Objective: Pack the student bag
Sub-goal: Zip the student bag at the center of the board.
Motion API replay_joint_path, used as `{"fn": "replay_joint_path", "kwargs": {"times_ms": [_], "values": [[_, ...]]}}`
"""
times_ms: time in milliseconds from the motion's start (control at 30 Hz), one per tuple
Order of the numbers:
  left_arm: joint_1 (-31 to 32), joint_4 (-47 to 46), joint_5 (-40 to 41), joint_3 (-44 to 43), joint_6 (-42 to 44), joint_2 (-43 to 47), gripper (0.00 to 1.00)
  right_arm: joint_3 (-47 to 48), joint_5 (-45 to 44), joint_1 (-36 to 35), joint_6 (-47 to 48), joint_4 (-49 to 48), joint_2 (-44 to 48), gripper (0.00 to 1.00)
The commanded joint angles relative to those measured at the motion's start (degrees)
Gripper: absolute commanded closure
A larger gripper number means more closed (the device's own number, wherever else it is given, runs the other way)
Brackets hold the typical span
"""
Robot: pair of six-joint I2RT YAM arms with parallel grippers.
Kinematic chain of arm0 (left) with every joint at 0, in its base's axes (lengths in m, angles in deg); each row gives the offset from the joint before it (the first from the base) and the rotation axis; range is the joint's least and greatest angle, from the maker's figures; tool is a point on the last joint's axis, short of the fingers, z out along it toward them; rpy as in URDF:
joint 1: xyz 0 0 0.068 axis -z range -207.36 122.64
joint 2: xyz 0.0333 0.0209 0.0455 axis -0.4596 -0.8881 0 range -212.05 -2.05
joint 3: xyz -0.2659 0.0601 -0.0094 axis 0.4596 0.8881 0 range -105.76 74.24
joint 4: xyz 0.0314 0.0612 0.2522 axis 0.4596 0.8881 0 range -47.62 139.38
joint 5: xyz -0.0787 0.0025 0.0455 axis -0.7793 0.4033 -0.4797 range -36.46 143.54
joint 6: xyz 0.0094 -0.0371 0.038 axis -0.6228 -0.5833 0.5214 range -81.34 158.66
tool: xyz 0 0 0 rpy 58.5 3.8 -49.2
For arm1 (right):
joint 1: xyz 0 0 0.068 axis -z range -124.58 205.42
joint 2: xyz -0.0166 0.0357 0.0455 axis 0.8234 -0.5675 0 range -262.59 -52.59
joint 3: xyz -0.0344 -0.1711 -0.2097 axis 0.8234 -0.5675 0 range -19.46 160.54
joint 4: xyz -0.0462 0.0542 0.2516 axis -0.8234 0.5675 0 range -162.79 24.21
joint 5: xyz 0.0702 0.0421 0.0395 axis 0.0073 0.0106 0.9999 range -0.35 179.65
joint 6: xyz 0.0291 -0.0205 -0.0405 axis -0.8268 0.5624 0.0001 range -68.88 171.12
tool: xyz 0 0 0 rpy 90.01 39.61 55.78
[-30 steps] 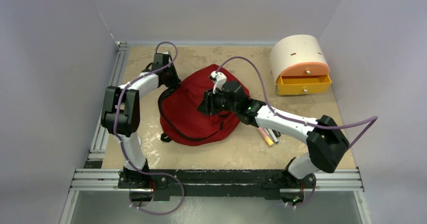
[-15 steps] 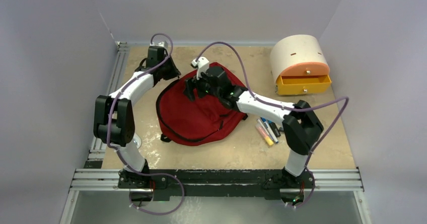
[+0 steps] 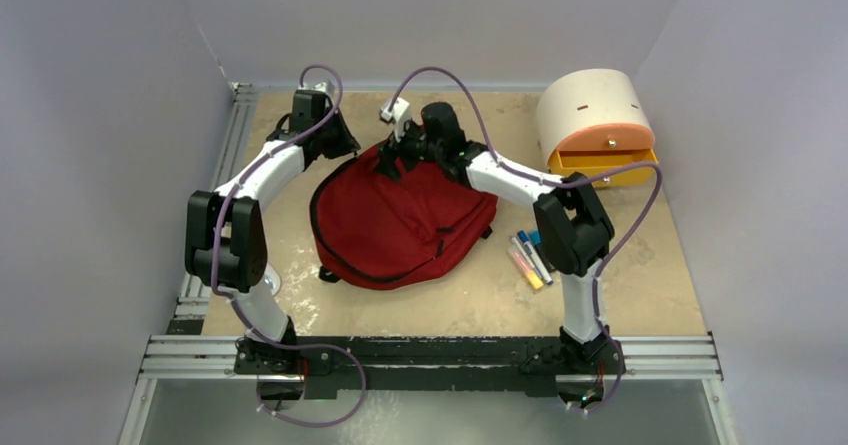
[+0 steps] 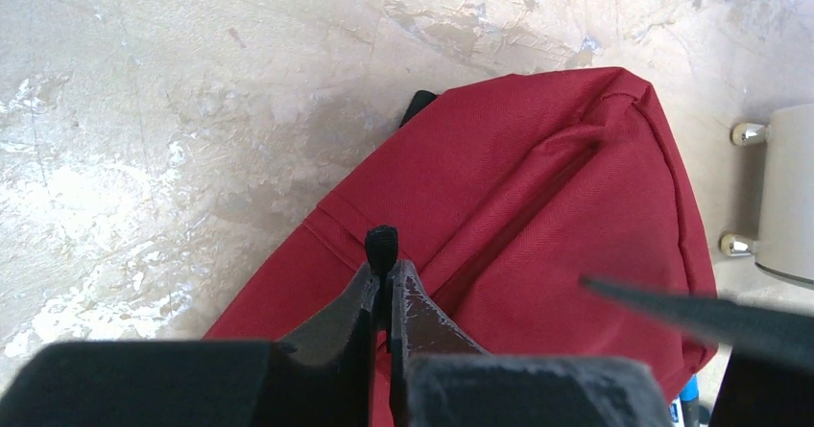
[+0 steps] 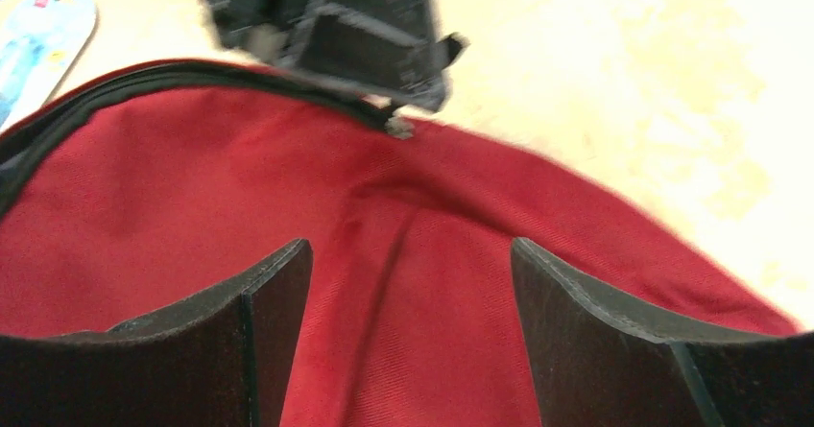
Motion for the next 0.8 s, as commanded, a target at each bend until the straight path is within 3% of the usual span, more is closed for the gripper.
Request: {"fn": "replay_joint_path", "kwargs": {"times_ms": [0,267,500,667,767], "values": [[0.2,-1.8,-2.8,-3.1,1.4,3.9,1.00,10.0,12.2,2.8,9.2,4.3,-3.2,0.22],[0.2,-1.9,-3.8,-2.8,1.4,5.1,1.00,23.4,17.6,4.4,12.5,9.8,-13.2,0.27],[0.2,-2.4,-4.4,-2.9,1.5,5.6,1.00,35.8,23.0,4.5,16.2,20.2,-22.0,0.30],[0.2,-2.4,-4.4,-3.4,1.9,4.8,1.00,34.0,25.5,4.7,17.9,20.7,-22.3,0.33],[0.2,-2.4,-4.4,-3.4,1.8,4.6,1.00,33.0,26.2,5.0,17.9,20.3,-22.3,0.40]]}}
